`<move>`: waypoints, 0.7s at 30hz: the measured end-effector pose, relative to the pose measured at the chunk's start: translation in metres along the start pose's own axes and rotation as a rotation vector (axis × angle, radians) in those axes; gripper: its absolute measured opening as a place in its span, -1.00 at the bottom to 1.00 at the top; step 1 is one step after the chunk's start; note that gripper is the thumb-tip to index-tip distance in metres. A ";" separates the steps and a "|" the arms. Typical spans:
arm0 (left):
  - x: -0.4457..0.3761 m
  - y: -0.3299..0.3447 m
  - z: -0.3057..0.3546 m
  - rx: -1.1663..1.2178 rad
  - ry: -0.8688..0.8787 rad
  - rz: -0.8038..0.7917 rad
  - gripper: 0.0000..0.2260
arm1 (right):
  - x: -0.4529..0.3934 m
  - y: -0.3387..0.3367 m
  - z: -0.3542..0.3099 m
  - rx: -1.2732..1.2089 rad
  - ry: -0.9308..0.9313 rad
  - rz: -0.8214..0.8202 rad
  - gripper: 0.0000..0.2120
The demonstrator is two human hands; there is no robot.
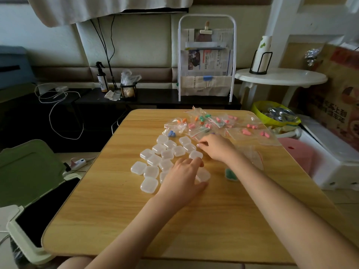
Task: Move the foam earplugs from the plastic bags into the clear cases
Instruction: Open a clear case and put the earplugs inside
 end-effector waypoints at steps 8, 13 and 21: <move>-0.005 -0.008 0.003 0.209 -0.123 0.224 -0.81 | 0.005 -0.016 0.008 -0.029 0.062 0.281 -0.90; -0.009 -0.018 0.003 0.499 -0.342 0.304 -0.93 | 0.047 -0.043 -0.006 -0.418 -0.021 0.495 -0.92; -0.011 -0.020 0.011 1.104 -0.597 0.245 -0.90 | 0.109 -0.044 -0.038 -0.784 -0.003 0.389 -0.85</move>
Point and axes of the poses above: each hand's wrist, its own x-axis away from the middle knuckle, its own y-axis out of the palm, z = x × y, the point moved 1 cm from there along -x, towards the middle knuckle, and after that the axes turned 11 degrees about z, right-handed, at the moved point
